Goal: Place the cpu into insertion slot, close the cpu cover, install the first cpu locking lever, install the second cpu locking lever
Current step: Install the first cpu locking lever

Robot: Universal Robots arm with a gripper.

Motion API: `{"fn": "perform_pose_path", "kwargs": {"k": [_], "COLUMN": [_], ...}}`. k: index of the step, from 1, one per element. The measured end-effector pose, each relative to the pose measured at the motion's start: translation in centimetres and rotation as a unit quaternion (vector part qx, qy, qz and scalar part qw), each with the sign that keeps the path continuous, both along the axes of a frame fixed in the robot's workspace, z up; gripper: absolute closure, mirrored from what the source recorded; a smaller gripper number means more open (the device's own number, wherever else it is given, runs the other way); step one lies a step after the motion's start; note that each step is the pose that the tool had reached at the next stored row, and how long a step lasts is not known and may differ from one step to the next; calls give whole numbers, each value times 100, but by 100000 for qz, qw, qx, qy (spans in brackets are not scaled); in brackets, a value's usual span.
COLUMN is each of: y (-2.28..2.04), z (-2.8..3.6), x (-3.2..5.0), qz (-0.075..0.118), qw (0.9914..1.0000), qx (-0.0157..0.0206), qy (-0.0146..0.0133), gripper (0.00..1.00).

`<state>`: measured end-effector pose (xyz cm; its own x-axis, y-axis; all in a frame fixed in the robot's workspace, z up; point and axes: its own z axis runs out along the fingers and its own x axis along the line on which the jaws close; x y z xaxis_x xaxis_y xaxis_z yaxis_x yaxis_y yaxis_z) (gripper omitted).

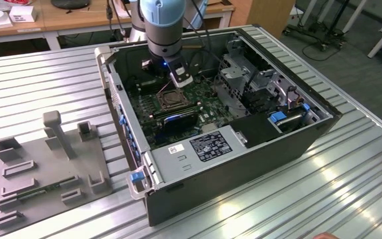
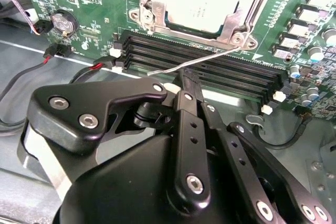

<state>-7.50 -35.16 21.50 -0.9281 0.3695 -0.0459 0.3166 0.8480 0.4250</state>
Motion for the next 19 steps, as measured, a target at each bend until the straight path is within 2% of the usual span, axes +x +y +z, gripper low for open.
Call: {"fn": "perform_pose_path", "kwargs": {"k": [12,19], "y": [-1,-1], "z": [-5,-43], "x": [30,40], "qz": [0,4], "qw": [100000,100000], "qx": [-2,0], "qy": [1,1], "gripper": [89,89]}}
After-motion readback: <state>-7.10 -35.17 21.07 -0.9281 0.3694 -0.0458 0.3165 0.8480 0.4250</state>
